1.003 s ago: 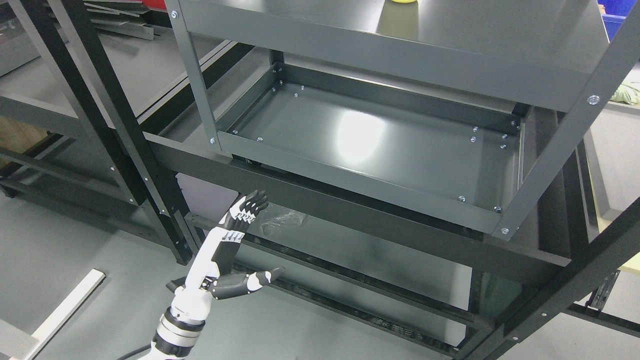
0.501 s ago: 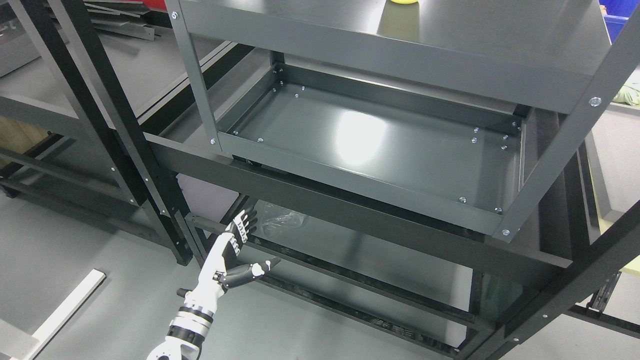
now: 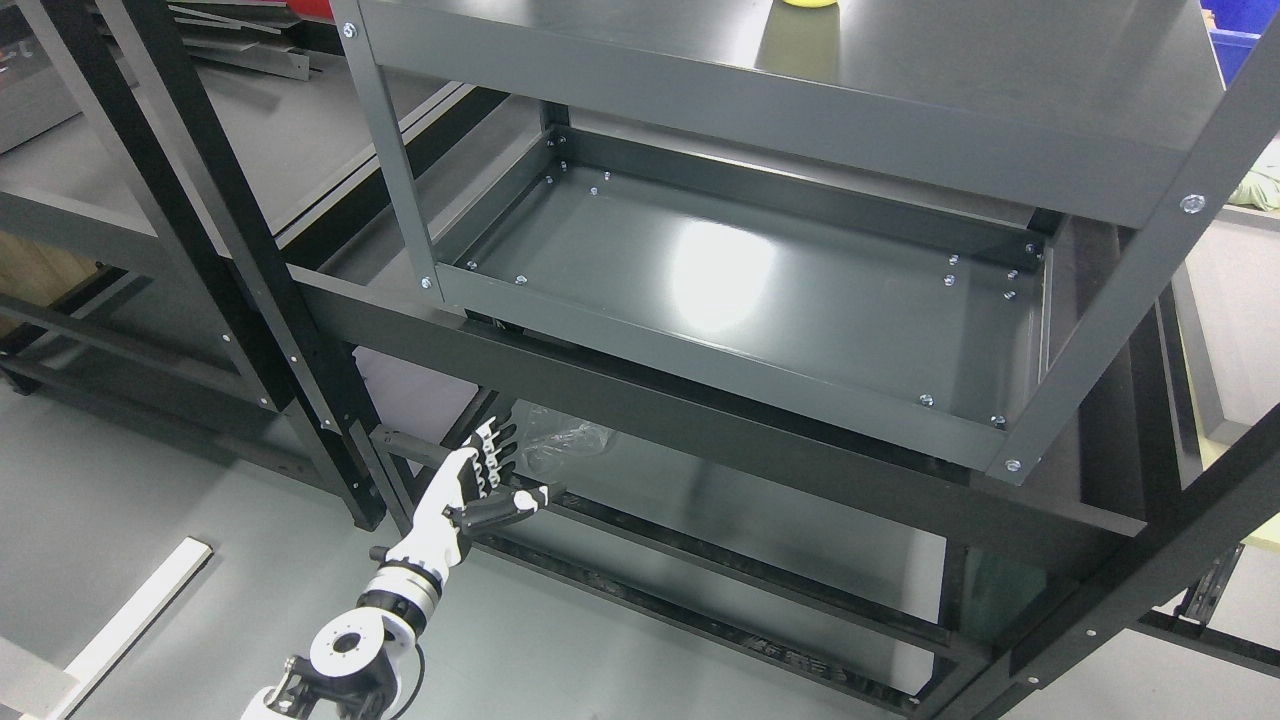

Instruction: Place yellow IKEA cup on middle right shelf

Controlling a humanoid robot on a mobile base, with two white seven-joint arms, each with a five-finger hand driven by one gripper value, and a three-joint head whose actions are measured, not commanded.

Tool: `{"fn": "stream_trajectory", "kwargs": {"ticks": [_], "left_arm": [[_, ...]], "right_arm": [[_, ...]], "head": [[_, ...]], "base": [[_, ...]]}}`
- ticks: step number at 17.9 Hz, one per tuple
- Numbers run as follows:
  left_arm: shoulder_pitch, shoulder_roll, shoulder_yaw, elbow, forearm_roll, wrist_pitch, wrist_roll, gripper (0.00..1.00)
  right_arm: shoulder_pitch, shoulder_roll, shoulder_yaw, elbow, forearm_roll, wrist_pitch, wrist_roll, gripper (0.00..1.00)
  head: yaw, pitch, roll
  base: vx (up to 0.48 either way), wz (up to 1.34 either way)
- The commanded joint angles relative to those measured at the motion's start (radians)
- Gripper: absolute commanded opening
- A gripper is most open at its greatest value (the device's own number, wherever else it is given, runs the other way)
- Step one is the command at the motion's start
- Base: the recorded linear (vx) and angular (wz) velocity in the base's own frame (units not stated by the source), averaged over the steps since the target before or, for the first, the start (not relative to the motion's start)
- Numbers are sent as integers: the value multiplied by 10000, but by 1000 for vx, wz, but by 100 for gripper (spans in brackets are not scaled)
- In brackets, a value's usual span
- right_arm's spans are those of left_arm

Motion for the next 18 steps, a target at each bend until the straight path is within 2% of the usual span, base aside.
{"fn": "stream_trajectory", "kwargs": {"ticks": [1,4,7,9,13,18], "left_arm": [[-556,-1085,1742,-1373,9,198,-382,98],[-942,-1192,1759,-1987,-6,46,-352,99],[-760,-1270,1682,-2174,-98,-414,-352,99],[-514,-1270,1667,-2174,-144,-583,-352,99],[909,-1224,1130,-2648,-726,-1978,-367,99],[868,-1433,1237,-2619,-727,-1812,-336,98]], "right_arm": [[138,-175,169,1,-245,7,3,99],[138,-175,169,1,-245,7,3,100],[138,-175,169,1,-245,7,3,99],[138,-175,169,1,-245,7,3,99],[138,-175,169,1,-245,7,3,99],[138,-175,169,1,-245,7,3,99]], "head": [[0,0,0],[0,0,0],[0,0,0],[0,0,0],[0,0,0],[0,0,0]], "base": [[0,0],[0,0],[0,0],[12,-4],[11,2],[1,4]]}}
